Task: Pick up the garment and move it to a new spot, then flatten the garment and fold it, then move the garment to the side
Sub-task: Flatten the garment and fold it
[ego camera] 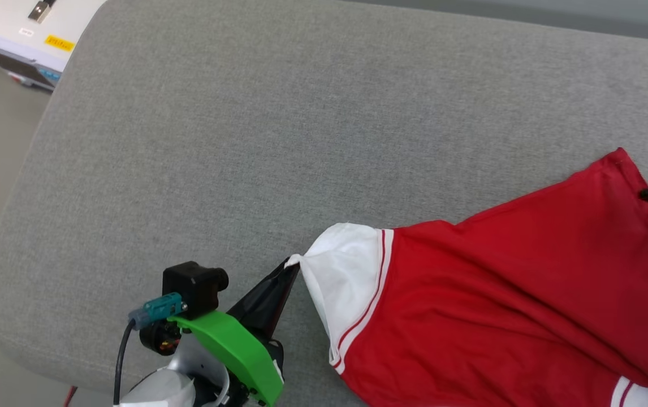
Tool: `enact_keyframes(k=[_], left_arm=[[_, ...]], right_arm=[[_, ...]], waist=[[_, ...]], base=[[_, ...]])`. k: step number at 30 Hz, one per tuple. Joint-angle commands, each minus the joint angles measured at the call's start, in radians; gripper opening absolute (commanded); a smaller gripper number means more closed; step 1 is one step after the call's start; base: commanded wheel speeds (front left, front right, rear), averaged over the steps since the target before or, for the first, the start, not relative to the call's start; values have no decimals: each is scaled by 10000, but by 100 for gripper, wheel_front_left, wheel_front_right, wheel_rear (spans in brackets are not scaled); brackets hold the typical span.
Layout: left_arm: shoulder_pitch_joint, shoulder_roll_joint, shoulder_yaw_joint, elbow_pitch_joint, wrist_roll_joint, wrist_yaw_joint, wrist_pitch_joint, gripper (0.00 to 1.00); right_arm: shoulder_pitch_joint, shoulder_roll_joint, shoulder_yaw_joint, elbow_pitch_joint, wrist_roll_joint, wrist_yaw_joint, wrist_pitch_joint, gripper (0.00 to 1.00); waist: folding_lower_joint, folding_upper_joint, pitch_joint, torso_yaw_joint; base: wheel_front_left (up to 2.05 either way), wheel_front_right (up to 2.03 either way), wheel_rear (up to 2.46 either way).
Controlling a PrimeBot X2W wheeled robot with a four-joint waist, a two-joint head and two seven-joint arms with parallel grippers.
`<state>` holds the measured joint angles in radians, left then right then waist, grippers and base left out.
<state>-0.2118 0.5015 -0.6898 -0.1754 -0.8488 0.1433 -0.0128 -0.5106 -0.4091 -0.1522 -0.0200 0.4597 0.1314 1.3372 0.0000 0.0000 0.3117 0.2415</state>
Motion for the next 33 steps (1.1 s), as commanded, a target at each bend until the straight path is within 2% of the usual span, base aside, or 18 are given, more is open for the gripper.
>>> enact_keyframes(k=[1, 9, 18, 19, 20, 21, 26, 33], left_arm=[[-201, -80, -11, 9, 81, -78, -86, 0], [-508, -348, -150, 173, 147, -274, -203, 0], [-703, -525, -191, 438, 149, -368, -320, 0], [-713, -526, -193, 457, 143, -377, -321, 0], [-719, -522, -192, 471, 139, -382, -322, 0], [-722, -515, -186, 489, 132, -383, -325, 0], [-720, -484, -168, 572, 97, -373, -322, 0], [-622, -332, -55, 656, 25, -294, -347, 0]], right_arm=[[-299, -22, 14, 244, -139, -7, -59, 100], [-1133, -233, 71, 1622, -731, -7, -299, 100], [-859, -454, 416, 2478, -857, -7, -390, 100], [-784, -493, 493, 2519, -804, -7, -343, 95], [-739, -517, 528, 2546, -771, -7, -336, 54], [-699, -532, 571, 2564, -730, -7, -362, 0], [-645, -465, 563, 2685, -602, -7, -663, 0], [-835, -304, 533, 2917, -327, -7, -1700, 0]], waist=[[0, 0, 692, 669], [0, 0, 1259, 1186], [0, 0, 1478, 1470], [0, 0, 1476, 1483], [0, 0, 1471, 1489], [0, 0, 1457, 1490], [0, 0, 1276, 1440], [0, 0, 635, 1144]], base=[[0, 0, 0], [0, 0, 0], [0, 0, 0], [0, 0, 0], [0, 0, 0], [0, 0, 0], [0, 0, 0], [0, 0, 0]])
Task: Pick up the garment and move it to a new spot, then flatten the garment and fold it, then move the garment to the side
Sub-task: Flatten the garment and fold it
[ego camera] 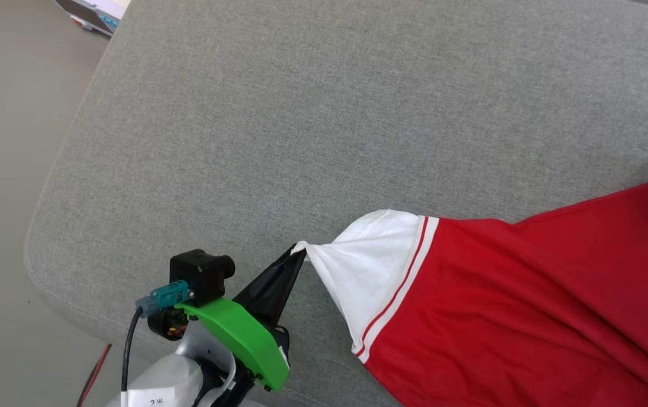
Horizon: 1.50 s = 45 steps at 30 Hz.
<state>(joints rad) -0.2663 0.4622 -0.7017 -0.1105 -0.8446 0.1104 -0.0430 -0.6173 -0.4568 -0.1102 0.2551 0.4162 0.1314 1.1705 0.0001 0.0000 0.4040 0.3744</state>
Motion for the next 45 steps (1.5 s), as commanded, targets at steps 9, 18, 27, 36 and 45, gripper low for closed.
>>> enact_keyframes(k=[9, 18, 27, 36, 45], left_arm=[[176, 509, 407, -144, -139, 272, -74, 0], [249, 1256, 909, -731, -141, 614, 69, 0], [106, 2126, 1908, -1933, -390, 1001, 200, 0], [-637, 2925, 2964, -2950, -196, 1414, 254, 0], [-1759, 3373, 3840, -3579, 208, 1791, 205, 0]], right_arm=[[171, 91, 135, 420, 796, -7, -1557, 0], [355, -291, 319, 93, 1529, -7, -2443, 0], [679, -408, 74, -1240, 2312, -7, -2758, 0], [1055, -410, -179, -2999, 2678, -7, -2947, 0], [1036, -424, -577, -4362, 3065, -7, -3261, 0]], waist=[[-1, 0, -1464, -805], [-1, 0, -2525, -1601], [-1, 0, -3250, -2447], [-1, 0, -3642, -3178], [-1, 0, -3729, -3531]], base=[[0, 0, 0], [0, 0, 0], [0, 0, 0], [0, 0, 0], [0, 0, 0]])
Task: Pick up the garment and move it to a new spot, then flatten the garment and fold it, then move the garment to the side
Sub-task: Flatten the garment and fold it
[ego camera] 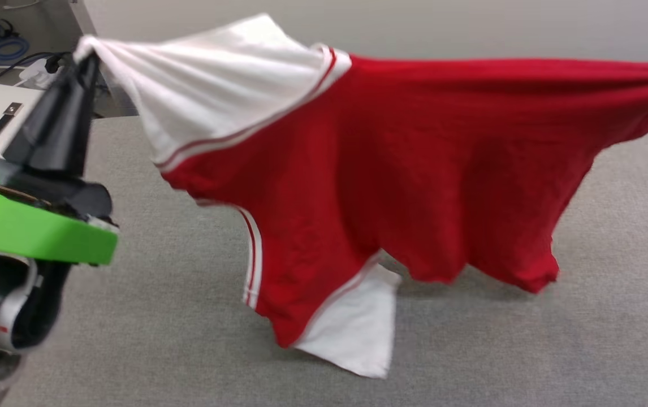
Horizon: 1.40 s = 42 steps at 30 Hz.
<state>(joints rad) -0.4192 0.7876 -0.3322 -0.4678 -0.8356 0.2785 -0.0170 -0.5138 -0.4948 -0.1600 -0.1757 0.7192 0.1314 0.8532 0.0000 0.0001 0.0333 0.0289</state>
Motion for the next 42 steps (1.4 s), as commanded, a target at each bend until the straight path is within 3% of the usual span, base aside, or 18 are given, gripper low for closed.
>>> enact_keyframes(k=[1, 6, 11, 17, 22, 27, 30, 36, 42], left_arm=[[-344, 163, 243, -44, 140, 142, -61, 0], [-1118, 567, 772, -101, 326, 214, 20, 0], [-2041, 1055, 1094, 92, 375, -37, 318, 0], [-3751, 1846, 1194, 831, 480, -904, 909, 0], [-5690, 2105, 900, 1858, 680, -1831, 1389, 0], [-8284, 1750, 142, 3428, 1294, -2911, 1809, 0], [-10512, 1102, -568, 5102, 2059, -3527, 2026, 0], [-13567, -20, -1363, 7841, 3184, -3902, 1406, 0], [-15331, -792, -1824, 10120, 3921, -3996, 38, 0]], right_arm=[[-33, -43, -107, -146, 71, -7, -148, 0], [-357, -10, -258, -577, 188, -7, -557, 0], [-1059, 21, -446, -730, 63, -7, -1051, 0], [-2482, -54, -468, -568, -234, -7, -1523, 0], [-4101, -144, -124, 126, -692, -7, -1834, 0], [-6166, -172, 432, 1436, -1405, -7, -2442, 0], [-7795, -38, 815, 2842, -2060, -7, -3185, 0], [-9868, 332, 1143, 4985, -3080, -7, -4541, 0], [-11235, 715, 1288, 6781, -3741, -7, -6125, 0]], waist=[[0, -1, 12, -108], [0, -1, 406, -234], [0, -1, 1244, -325], [0, -1, 2866, -376], [0, -1, 4113, -370], [0, -1, 5260, -347], [0, -1, 5923, -399], [0, -1, 6564, -474], [0, -1, 6952, -427]], base=[[0, 0, 0], [0, 0, 0], [0, 0, 0], [0, 0, 0], [0, 0, 0], [0, 0, 0], [0, 0, 0], [0, 0, 0], [0, 0, 0]])
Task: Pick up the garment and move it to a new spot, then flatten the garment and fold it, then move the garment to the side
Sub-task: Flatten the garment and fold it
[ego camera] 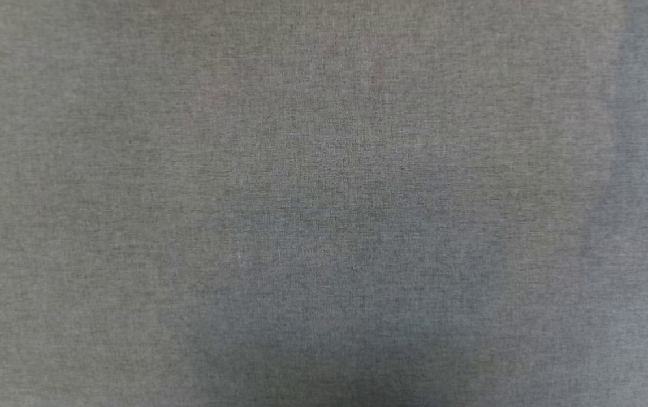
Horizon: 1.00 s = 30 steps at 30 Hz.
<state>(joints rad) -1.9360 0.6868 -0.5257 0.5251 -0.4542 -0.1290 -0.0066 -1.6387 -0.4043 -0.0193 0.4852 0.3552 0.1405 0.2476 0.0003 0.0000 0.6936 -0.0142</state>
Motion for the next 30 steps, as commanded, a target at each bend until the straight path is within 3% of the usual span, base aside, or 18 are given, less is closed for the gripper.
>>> enact_keyframes(k=[1, 5, 13, 18, 23, 30], left_arm=[[-279, 151, 0, 475, 218, 67, -290, 0], [-103, -280, -442, 1575, 202, 17, -1180, 0], [2282, -1344, -1203, 2435, -625, -13, -2384, 0], [4230, -1774, -1507, 2204, -1072, -15, -2532, 0], [6407, -2032, -1192, 1240, -1213, 22, -2547, 0], [9552, -2159, -1299, 458, -1362, 112, -2550, 0]], right_arm=[[-70, -117, -85, 396, -158, -98, -295, 0], [-103, 178, 204, 1225, -133, -98, -1084, 0], [1319, 481, 997, 2074, 445, -98, -2138, 0], [2652, 551, 1457, 2199, 1004, -98, -2564, 0], [4215, 531, 1756, 2122, 1638, -98, -2785, 0], [6653, 470, 2235, 1931, 2621, -98, -2762, 0]], waist=[[-3, 0, 378, 19], [-3, 0, 409, 150], [-3, 0, -117, 486], [-3, 0, -769, 580], [-3, 0, -1701, 703], [-3, 0, -3157, 895]], base=[[0, 0, 0], [0, 0, 0], [0, 0, 0], [0, 0, 0], [0, 0, 0], [0, 0, 0]])
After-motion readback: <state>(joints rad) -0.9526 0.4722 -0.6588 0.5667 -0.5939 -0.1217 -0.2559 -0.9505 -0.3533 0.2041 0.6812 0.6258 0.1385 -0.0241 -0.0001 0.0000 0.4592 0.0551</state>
